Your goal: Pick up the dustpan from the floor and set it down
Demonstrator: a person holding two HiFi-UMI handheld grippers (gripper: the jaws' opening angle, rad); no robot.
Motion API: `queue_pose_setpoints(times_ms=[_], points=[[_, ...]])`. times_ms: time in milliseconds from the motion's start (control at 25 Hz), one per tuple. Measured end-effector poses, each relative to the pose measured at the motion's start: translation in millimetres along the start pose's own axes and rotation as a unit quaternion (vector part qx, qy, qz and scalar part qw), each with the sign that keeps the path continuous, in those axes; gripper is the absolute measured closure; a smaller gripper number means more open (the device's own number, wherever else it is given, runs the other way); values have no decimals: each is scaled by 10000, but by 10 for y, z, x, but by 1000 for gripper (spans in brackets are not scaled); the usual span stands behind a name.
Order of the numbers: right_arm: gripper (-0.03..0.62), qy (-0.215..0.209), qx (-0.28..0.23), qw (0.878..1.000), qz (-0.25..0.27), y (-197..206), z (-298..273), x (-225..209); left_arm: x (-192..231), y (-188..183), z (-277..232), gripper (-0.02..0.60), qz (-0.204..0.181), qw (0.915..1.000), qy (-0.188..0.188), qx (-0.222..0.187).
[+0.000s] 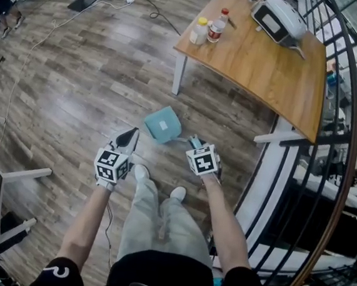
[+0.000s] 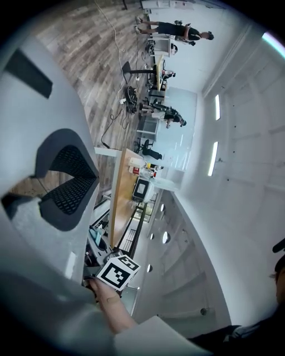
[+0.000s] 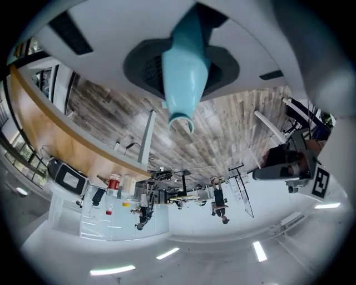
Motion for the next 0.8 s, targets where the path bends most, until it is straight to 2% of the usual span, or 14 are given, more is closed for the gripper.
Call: queue_pose_setpoints(times_ms=[680, 800], points=[[516, -321, -994, 9923, 659, -1068, 1702, -354, -875, -1207, 341, 583, -562, 9952, -365, -709], [516, -382, -1163, 9898, 727, -1218, 2008, -384, -1031, -1312, 412, 583, -636, 9942, -452, -736]])
Point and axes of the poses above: the fingertips, and each gripper's own axes: z backward along the fingers, x to its left, y out of its underside, the point moved 8 cm from there along z, backward along the fingers, and after that the axes turned 9 degrees about -x, right-handed, at the moved point
